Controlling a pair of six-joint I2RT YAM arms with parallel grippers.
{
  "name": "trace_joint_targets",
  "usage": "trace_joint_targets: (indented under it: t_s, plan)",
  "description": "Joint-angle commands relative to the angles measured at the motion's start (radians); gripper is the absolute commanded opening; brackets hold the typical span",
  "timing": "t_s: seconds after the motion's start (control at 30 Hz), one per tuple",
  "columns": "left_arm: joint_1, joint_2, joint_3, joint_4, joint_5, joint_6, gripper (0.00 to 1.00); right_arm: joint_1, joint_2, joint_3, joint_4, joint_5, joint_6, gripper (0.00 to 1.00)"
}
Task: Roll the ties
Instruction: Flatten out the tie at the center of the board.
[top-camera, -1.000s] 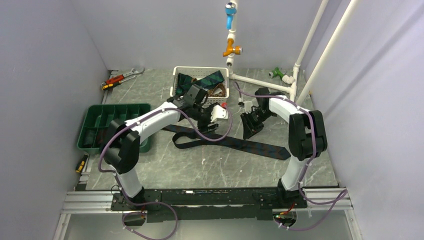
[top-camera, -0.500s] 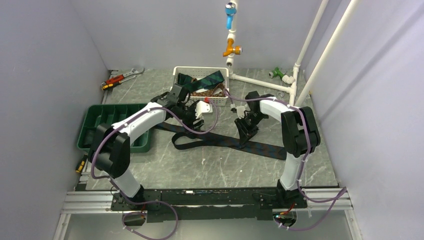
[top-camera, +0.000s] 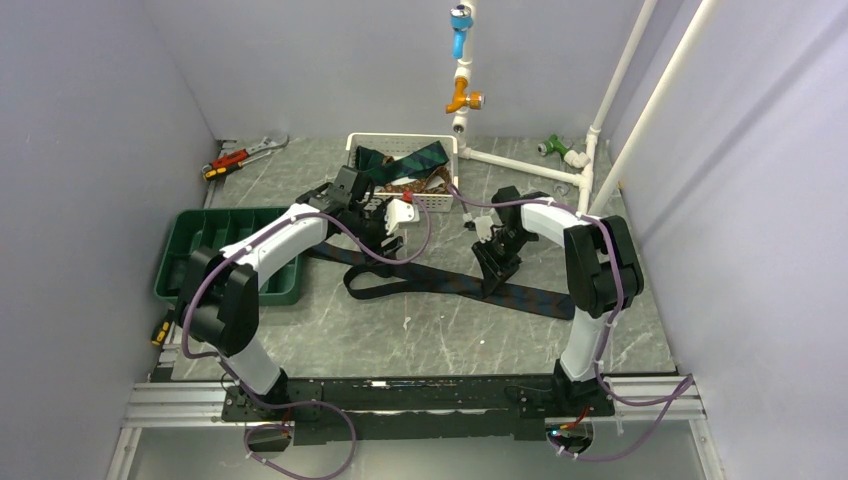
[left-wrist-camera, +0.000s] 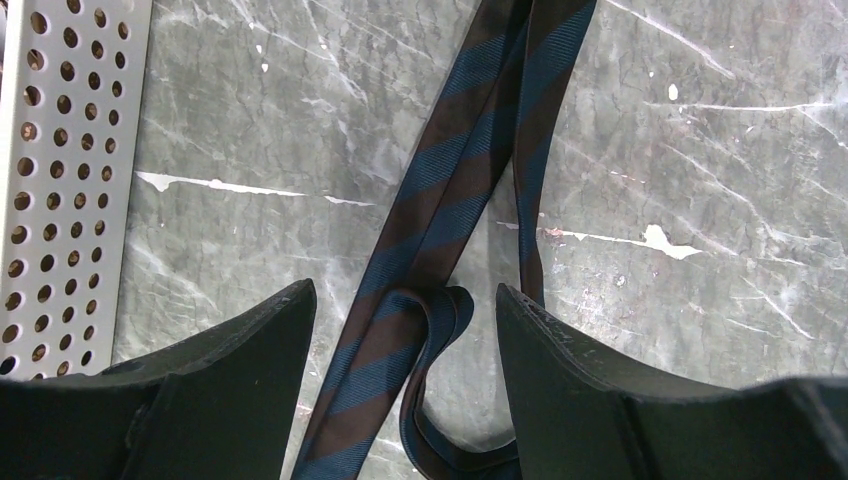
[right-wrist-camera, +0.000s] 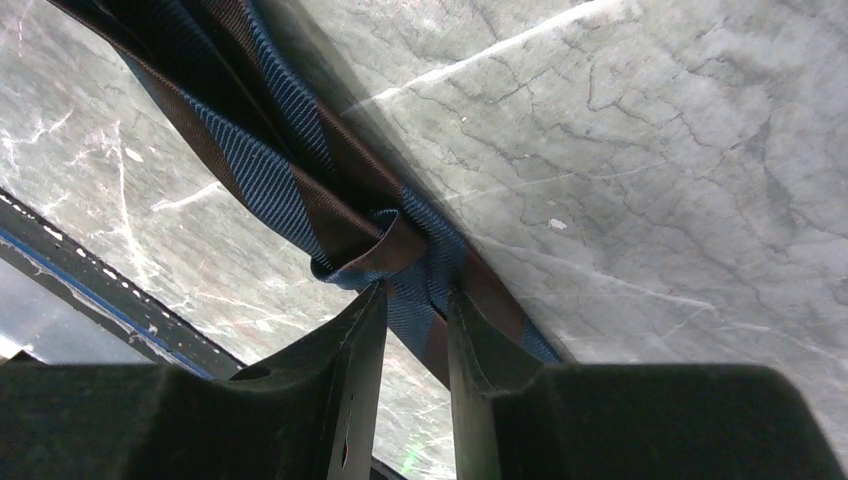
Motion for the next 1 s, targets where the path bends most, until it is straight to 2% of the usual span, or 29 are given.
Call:
trace_joint_targets:
  t_s: [0.0, 0.1, 0.3, 0.5, 0.57, 0.7, 0.9, 0.97]
  plan:
    - [0.01, -0.038, 0.007, -0.001, 0.014, -0.013, 0.71, 0.007, -0.042, 0.01, 0.012, -0.025, -0.013, 0.3]
    - [0.015, -0.049, -0.004, 0.007, 0.006, -0.01, 0.71, 0.008, -0.076, -0.009, 0.012, -0.006, -0.041, 0.3]
    - [0.016, -0.031, 0.023, -0.003, -0.001, -0.02, 0.71, 0.046, -0.028, 0.016, 0.031, 0.027, -0.009, 0.31]
    - [0.02, -0.035, 0.026, -0.003, -0.013, -0.018, 0.71, 0.113, -0.026, -0.048, 0.067, 0.139, -0.023, 0.27]
    - [0.023, -0.036, 0.026, -0.004, -0.012, -0.017, 0.71, 0.115, -0.025, -0.068, 0.081, 0.166, -0.034, 0.23]
    - [0.027, -0.035, 0.033, -0.01, -0.018, -0.011, 0.72, 0.115, -0.031, -0.09, 0.084, 0.204, -0.068, 0.01]
    - [0.041, -0.036, 0.019, -0.032, -0.012, 0.023, 0.72, 0.113, -0.116, -0.029, -0.013, 0.202, -0.098, 0.0]
    - [0.041, -0.037, 0.009, -0.071, 0.009, 0.1, 0.72, 0.107, -0.138, -0.013, -0.052, 0.203, -0.11, 0.0]
